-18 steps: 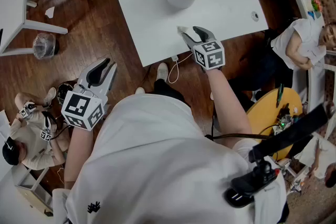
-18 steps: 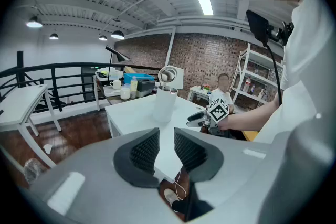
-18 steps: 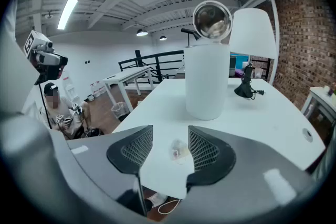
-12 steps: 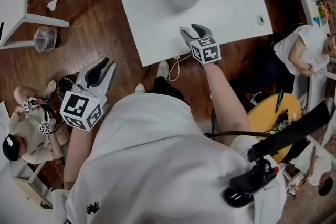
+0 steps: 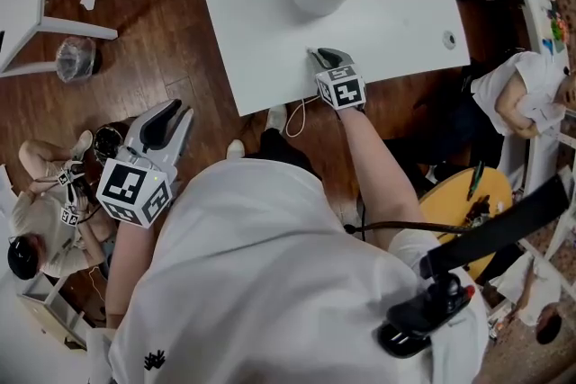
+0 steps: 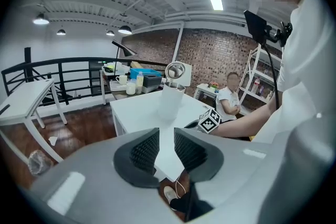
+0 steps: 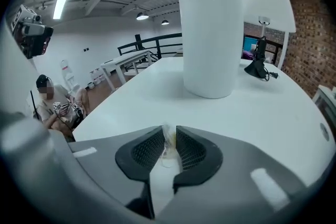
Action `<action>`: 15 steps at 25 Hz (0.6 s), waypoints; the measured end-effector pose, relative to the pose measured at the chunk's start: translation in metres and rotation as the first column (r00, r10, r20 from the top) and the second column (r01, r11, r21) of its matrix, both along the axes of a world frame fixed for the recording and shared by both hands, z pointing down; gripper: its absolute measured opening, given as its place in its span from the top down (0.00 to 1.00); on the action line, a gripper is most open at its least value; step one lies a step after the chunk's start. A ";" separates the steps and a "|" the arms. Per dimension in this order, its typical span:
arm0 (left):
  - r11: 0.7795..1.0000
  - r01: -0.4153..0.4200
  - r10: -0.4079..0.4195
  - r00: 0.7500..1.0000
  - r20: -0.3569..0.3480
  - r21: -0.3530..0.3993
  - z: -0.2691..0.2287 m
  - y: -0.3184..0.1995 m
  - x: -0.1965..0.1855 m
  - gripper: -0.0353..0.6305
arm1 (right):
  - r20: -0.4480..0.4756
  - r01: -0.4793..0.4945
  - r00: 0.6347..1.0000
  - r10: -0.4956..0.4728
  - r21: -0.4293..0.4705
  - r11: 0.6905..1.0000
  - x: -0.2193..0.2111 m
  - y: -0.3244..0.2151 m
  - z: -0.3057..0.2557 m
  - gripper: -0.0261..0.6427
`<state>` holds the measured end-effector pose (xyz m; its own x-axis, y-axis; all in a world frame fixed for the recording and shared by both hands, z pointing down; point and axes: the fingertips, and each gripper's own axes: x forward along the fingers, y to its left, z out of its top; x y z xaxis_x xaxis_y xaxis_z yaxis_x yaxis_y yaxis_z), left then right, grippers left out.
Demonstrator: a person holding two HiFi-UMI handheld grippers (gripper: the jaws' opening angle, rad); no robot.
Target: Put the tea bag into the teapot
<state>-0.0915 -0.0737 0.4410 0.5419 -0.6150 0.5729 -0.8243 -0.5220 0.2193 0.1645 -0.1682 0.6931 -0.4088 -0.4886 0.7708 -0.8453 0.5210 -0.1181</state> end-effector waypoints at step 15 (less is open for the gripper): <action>1.000 -0.024 0.025 1.000 -0.016 0.020 -0.003 -0.001 0.008 0.85 | -0.004 -0.033 0.999 0.033 0.056 0.998 0.013 0.002 -0.033 0.95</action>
